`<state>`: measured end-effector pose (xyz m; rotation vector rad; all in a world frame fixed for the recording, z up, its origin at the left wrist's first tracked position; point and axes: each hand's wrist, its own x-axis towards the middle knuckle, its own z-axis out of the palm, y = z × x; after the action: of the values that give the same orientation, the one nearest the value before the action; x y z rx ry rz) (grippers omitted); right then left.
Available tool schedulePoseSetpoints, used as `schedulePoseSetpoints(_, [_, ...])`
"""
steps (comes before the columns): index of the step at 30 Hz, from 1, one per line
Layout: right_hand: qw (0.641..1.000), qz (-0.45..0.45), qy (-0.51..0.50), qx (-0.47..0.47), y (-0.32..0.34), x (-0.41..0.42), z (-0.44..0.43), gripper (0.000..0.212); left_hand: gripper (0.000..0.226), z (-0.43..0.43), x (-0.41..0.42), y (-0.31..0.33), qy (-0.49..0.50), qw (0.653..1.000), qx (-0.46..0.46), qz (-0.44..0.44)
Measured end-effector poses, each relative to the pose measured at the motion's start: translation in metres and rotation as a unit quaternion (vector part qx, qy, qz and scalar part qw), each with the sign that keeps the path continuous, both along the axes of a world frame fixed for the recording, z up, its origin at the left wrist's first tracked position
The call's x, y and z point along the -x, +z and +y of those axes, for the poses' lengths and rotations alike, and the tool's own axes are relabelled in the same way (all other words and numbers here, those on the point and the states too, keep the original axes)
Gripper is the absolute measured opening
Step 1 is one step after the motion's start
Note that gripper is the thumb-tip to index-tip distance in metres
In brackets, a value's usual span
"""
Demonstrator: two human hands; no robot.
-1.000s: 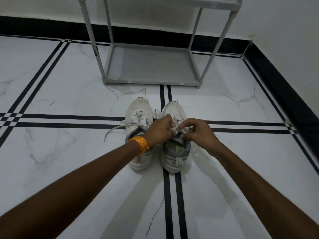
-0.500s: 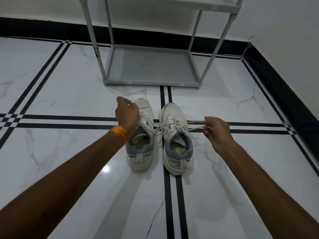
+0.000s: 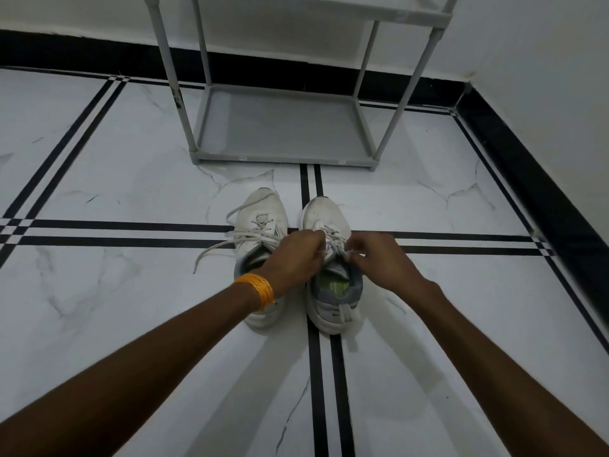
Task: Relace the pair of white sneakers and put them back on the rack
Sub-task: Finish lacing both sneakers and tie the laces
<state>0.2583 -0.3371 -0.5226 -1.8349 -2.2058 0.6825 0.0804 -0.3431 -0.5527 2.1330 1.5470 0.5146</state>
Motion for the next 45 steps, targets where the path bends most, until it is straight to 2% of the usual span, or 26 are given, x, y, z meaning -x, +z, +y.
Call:
schedulePoseSetpoints(6, [0.991,0.091,-0.089,0.032,-0.002,-0.007,0.002,0.014,0.013,0.01,-0.001,0.007,0.023,0.988,0.132,-0.07])
schedulePoseSetpoints(8, [0.98,0.142,-0.127,0.055,-0.003,-0.011,0.002,0.013,0.021,0.013,0.003,0.01,0.047,0.983,0.145,-0.107])
schedulePoseSetpoints(10, [0.971,0.164,-0.16,0.067,-0.002,-0.012,0.002,0.025,0.034,0.015,0.006,0.011,0.078,0.976,0.151,-0.139])
schedulePoseSetpoints(14, [0.975,0.134,-0.17,0.053,0.001,-0.005,0.001,0.038,0.035,0.013,0.003,0.009,0.113,0.973,0.138,-0.15])
schedulePoseSetpoints(25, [0.989,0.065,-0.136,-0.008,-0.001,0.002,-0.004,0.046,0.029,0.007,0.0,0.016,0.134,0.979,0.098,-0.121])
schedulePoseSetpoints(28, [0.992,0.038,-0.121,-0.015,0.003,-0.004,-0.003,0.049,0.035,0.004,0.006,0.015,0.129,0.989,0.037,-0.068])
schedulePoseSetpoints(30, [0.994,0.004,-0.103,-0.025,0.011,-0.015,-0.001,0.045,0.039,0.004,0.012,0.017,0.118,0.992,0.005,-0.038])
schedulePoseSetpoints(34, [0.992,-0.064,-0.078,-0.078,0.043,-0.031,0.004,0.018,0.05,0.007,0.023,0.042,0.13,0.988,-0.078,-0.013])
schedulePoseSetpoints(37, [0.98,-0.12,-0.047,-0.154,0.065,-0.018,0.007,0.016,0.058,0.011,0.02,0.082,0.119,0.981,-0.113,-0.102])
schedulePoseSetpoints(40, [0.953,-0.174,-0.01,-0.247,0.075,-0.004,0.009,0.015,0.05,0.014,0.01,0.114,0.071,0.976,-0.07,-0.194])
schedulePoseSetpoints(42, [0.944,-0.165,0.0,-0.287,0.076,0.002,0.011,0.015,0.048,0.015,0.005,0.122,0.06,0.97,-0.052,-0.23])
schedulePoseSetpoints(45, [0.953,-0.097,0.006,-0.286,0.073,0.007,0.013,0.024,0.039,0.015,0.002,0.12,0.035,0.964,0.003,-0.263])
